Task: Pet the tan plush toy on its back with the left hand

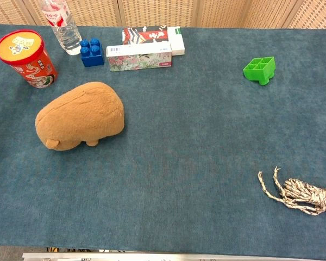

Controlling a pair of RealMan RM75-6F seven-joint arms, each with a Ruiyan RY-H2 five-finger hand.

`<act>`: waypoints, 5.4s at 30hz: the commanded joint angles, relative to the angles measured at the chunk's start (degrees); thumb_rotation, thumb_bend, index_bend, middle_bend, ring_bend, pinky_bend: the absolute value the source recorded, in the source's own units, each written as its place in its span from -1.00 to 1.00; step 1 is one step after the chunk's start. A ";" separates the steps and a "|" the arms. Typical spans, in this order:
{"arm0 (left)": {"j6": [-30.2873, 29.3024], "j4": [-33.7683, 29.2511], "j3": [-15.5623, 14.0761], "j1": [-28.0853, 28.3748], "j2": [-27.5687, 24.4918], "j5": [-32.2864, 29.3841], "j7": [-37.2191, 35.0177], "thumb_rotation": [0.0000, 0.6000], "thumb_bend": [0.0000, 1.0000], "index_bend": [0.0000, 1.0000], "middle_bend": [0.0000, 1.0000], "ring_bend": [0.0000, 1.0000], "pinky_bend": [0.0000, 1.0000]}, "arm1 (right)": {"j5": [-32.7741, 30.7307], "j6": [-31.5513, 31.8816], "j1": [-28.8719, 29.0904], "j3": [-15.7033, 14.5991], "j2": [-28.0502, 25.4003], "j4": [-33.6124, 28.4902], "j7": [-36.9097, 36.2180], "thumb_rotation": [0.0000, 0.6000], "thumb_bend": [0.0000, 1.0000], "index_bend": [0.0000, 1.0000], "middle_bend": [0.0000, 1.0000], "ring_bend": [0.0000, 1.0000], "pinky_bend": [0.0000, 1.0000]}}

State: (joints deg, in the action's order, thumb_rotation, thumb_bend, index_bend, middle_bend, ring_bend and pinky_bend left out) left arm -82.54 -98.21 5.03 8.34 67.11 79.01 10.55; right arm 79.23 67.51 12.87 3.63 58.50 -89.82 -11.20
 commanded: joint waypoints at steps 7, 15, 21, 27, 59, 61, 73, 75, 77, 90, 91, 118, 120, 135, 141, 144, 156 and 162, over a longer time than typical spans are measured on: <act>0.74 -0.63 -0.46 0.29 -0.65 1.06 -1.52 1.00 -0.99 -0.71 -0.84 -0.84 -1.00 | 0.10 1.42 -0.37 0.56 -0.37 0.10 -0.57 1.00 -1.00 -1.00 -0.95 -1.00 -1.00; 2.48 -0.65 -0.79 1.75 -1.46 3.73 -4.83 1.00 -0.99 -0.71 -0.84 -0.84 -1.00 | 0.43 3.03 -0.06 1.99 -1.82 -0.51 -1.11 1.00 -1.00 -1.00 -0.95 -1.00 -1.00; 4.97 -1.15 -0.90 3.81 -2.60 5.77 -7.14 0.93 -0.99 -0.71 -0.84 -0.84 -1.00 | -0.52 4.31 0.33 3.70 -2.46 -1.15 -0.60 1.00 -1.00 -1.00 -0.95 -1.00 -1.00; 7.64 -1.62 -1.06 6.20 -3.00 7.76 -9.28 0.06 -0.99 -0.69 -0.84 -0.84 -1.00 | -1.72 4.83 0.92 5.11 -2.76 -2.50 0.82 1.00 -1.00 -1.00 -0.94 -1.00 -1.00; 27.67 7.95 -0.97 26.92 6.87 14.96 -22.16 -1.00 -1.00 -0.61 -0.84 -0.89 -1.00 | -2.93 1.02 2.29 4.70 -4.22 -5.31 0.41 1.00 -1.00 -1.00 -0.93 -1.00 -1.00; 28.05 9.56 -0.93 27.72 7.76 14.97 -21.68 -1.00 -1.00 -0.60 -0.84 -0.89 -1.00 | -2.97 1.06 2.38 4.78 -4.36 -5.59 0.84 1.00 -1.00 -1.00 -0.93 -1.00 -1.00; 28.70 17.36 -2.46 31.62 12.80 16.92 -19.07 -1.00 -1.00 -0.60 -0.84 -0.90 -1.00 | -4.70 0.57 2.50 5.02 -4.56 -6.40 2.04 1.00 -1.00 -1.00 -0.93 -1.00 -1.00; 29.13 17.97 -2.72 32.18 13.51 16.84 -19.50 -1.00 -1.00 -0.60 -0.84 -0.90 -1.00 | -4.96 0.34 2.50 4.97 -4.42 -6.18 1.96 1.00 -1.00 -1.00 -0.93 -1.00 -1.00; 29.63 18.96 -3.07 32.80 14.31 16.84 -19.32 -1.00 -1.00 -0.60 -0.84 -0.90 -1.00 | -5.25 -0.05 2.54 4.87 -4.28 -5.91 1.86 1.00 -1.00 -1.00 -0.93 -1.00 -1.00; 33.17 21.64 -4.42 34.50 16.82 13.14 -16.81 -1.00 -1.00 -0.61 -0.84 -0.90 -1.00 | -5.72 -1.01 2.29 4.42 -3.94 -4.72 0.71 1.00 -1.00 -1.00 -0.93 -1.00 -1.00; 33.32 21.51 -4.53 34.47 16.71 12.86 -16.56 -1.00 -1.00 -0.61 -0.84 -0.90 -1.00 | -5.69 -1.04 2.27 4.39 -3.92 -4.68 0.60 1.00 -1.00 -1.00 -0.93 -1.00 -1.00; 35.53 16.58 -3.24 35.91 16.82 6.00 -8.20 -1.00 -1.00 -0.61 -0.85 -0.90 -1.00 | -4.71 -0.46 0.96 3.74 -4.52 -3.77 -2.29 1.00 -1.00 -1.00 -0.93 -1.00 -1.00; 35.56 17.13 -3.41 35.76 17.10 5.50 -7.96 -1.00 -1.00 -0.61 -0.85 -0.90 -1.00 | -4.77 -0.52 0.91 3.71 -4.56 -3.72 -2.35 1.00 -1.00 -1.00 -0.93 -1.00 -1.00; 33.54 14.61 -4.75 33.26 13.07 3.10 -4.96 -1.00 -1.00 -0.61 -0.85 -0.90 -1.00 | -4.42 -1.14 1.17 3.65 -3.94 -3.18 -2.94 1.00 -1.00 -1.00 -0.93 -1.00 -1.00; 33.63 12.53 -5.38 32.87 12.23 2.99 -4.29 -1.00 -1.00 -0.61 -0.85 -0.90 -1.00 | -4.26 -0.92 1.04 3.65 -3.90 -3.15 -3.19 1.00 -1.00 -1.00 -0.93 -1.00 -1.00; 33.59 11.96 -5.17 33.12 12.81 3.23 -4.12 -1.00 -1.00 -0.61 -0.85 -0.90 -1.00 | -4.14 -0.87 0.97 3.59 -3.93 -3.14 -3.34 1.00 -1.00 -1.00 -0.93 -1.00 -1.00; 33.11 9.20 -4.19 34.60 14.49 5.12 -3.66 -1.00 -1.00 -0.61 -0.85 -0.89 -1.00 | -4.28 -0.36 0.27 3.45 -4.17 -2.91 -4.08 1.00 -1.00 -1.00 -0.93 -1.00 -1.00; 34.27 10.75 -4.21 35.03 15.64 3.86 -2.30 -1.00 -1.00 -0.61 -0.85 -0.90 -1.00 | -4.35 -0.50 0.11 3.37 -4.17 -2.50 -4.51 1.00 -1.00 -1.00 -0.93 -1.00 -1.00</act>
State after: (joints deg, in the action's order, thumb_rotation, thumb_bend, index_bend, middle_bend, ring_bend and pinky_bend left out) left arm -48.51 -87.78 0.81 43.28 82.53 83.18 8.01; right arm 74.89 67.03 12.99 7.01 54.34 -92.35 -15.67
